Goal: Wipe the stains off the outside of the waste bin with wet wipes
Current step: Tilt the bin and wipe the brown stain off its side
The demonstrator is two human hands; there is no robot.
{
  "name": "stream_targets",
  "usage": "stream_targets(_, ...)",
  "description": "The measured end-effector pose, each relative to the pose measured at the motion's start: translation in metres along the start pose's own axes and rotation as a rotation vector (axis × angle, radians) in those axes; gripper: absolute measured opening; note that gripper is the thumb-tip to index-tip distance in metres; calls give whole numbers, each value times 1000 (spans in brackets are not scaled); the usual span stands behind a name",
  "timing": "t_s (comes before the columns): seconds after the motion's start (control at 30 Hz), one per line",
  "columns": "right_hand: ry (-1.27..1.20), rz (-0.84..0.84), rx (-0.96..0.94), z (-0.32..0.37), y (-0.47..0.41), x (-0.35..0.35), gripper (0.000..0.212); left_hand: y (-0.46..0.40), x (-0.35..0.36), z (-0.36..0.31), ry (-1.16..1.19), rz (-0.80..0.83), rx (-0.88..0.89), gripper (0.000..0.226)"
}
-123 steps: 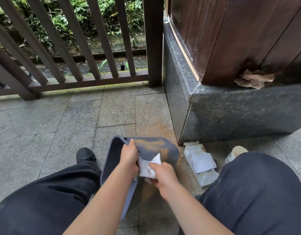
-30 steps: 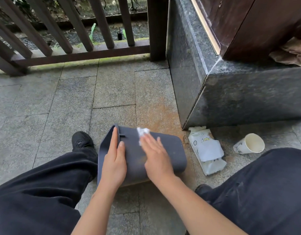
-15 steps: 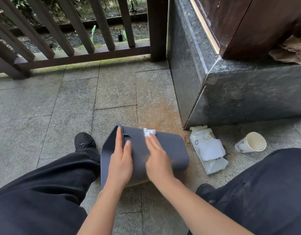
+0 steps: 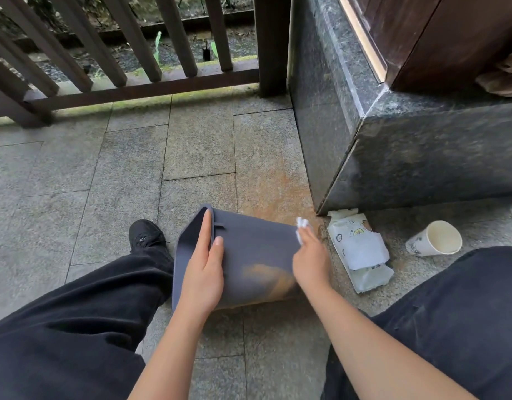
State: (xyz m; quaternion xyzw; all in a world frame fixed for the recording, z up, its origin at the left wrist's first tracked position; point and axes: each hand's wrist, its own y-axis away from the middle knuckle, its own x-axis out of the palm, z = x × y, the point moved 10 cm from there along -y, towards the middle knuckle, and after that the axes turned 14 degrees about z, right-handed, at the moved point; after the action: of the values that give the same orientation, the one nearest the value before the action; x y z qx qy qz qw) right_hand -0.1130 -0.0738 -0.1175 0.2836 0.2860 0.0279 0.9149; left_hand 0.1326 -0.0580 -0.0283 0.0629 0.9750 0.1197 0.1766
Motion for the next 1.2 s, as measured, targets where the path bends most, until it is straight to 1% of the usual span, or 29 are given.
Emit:
stream_targets(0.07, -88, -31, 112, -24, -3, -8, 67, -2, 1, -3, 8, 19, 12, 51)
stream_targets(0.13, -95, -74, 182, -33, -2, -12, 65, -5, 4, -6, 6, 39, 21, 51)
stream_targets(0.17, -91, -85, 188, -32, 0, -11, 65, -6, 4, -6, 8, 41, 19, 51)
stream_targets(0.23, -80, -65, 133, -17, 6, -5, 69, -7, 4, -6, 10, 24, 11, 51)
stream_targets(0.33, 62, 13, -19, 25, 22, 16, 73, -9, -1, -5, 16, -21, 4, 50)
stream_targets(0.37, 103, 33, -100, 43, 30, 25, 73, -10, -2, -5, 13, -33, 5, 51)
stream_targets(0.47, 74, 73, -438, 107, 62, 52, 70, -13, -5, -7, -14, -50, 16, 50)
stream_targets(0.53, 65, 107, -591, 131, 80, 65, 65, -13, -6, -8, -34, -50, 28, 49)
stream_targets(0.6, 87, 118, -667, 137, 84, 68, 62, -13, -7, -7, -44, -46, 24, 48)
stream_targets(0.7, 201, 132, -759, 135, 78, 61, 64, -13, -8, -7, -37, -47, 10, 47)
stream_targets(0.73, 229, 140, -750, 129, 70, 58, 66, -13, -8, -7, -30, -46, 3, 48)
stream_targets(0.77, 240, 142, -693, 118, 59, 52, 69, -12, -8, -7, -23, -44, -5, 48)
stream_targets(0.8, 233, 142, -591, 101, 44, 43, 71, -11, -9, -8, -17, -48, -12, 48)
stream_targets(0.9, 227, 118, -198, 38, 11, 15, 74, -7, -16, -8, -21, -79, -36, 48)
stream_targets(0.97, 202, 79, -51, 13, 3, 2, 73, -6, -18, -9, -37, -99, -50, 48)
stream_targets(1.03, 164, 52, 3, 8, 0, -2, 72, -4, -22, -9, -65, -158, -86, 47)
stream_targets(1.07, 155, 46, 17, 8, 0, -2, 71, -2, -27, -9, -93, -222, -111, 44)
stream_targets(1.13, 160, 35, 19, 13, 3, 1, 69, 4, -40, -9, -110, -366, -151, 29)
stream_targets(1.2, 167, 45, -14, 23, 10, 7, 70, 2, -46, -13, -116, -420, -139, 20)
